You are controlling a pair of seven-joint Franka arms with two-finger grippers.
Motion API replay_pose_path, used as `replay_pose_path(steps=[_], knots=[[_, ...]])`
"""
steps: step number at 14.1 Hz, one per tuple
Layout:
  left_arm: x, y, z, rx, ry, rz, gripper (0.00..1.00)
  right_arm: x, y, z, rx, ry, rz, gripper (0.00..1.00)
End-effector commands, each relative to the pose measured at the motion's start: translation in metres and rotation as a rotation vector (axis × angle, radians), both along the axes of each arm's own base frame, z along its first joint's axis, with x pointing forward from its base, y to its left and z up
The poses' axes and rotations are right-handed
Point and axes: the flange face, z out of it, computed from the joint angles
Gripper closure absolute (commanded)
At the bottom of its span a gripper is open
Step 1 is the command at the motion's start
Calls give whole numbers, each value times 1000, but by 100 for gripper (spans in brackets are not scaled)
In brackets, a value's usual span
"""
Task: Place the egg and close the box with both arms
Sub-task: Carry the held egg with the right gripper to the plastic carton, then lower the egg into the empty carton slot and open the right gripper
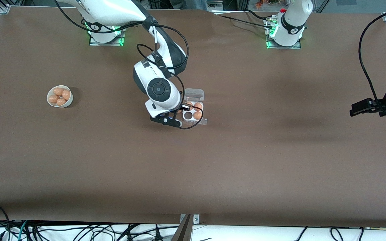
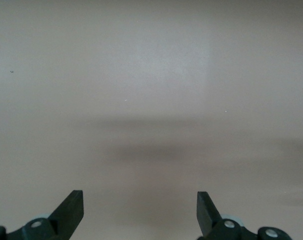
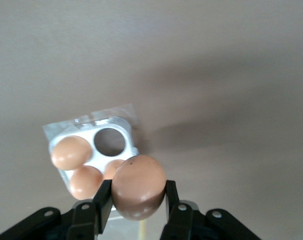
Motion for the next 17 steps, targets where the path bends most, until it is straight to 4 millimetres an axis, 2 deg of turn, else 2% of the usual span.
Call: replay_pose_path(steps=[1, 3, 4, 6, 17], knots=[[3, 3, 3, -8, -4, -15, 0, 3, 17, -9, 39, -33, -23, 70], [3, 3, 2, -6, -4, -15, 0, 3, 22, -18, 48, -50, -24, 70], [3, 3, 2, -8, -3, -15, 0, -4, 31, -22, 56, -52, -13, 70], [3, 3, 2, -6, -4, -15, 0, -8, 36, -30, 56, -50, -15, 70], [5, 3, -1, -11, 0, -13, 0, -10, 39, -52, 54, -44, -14, 69]])
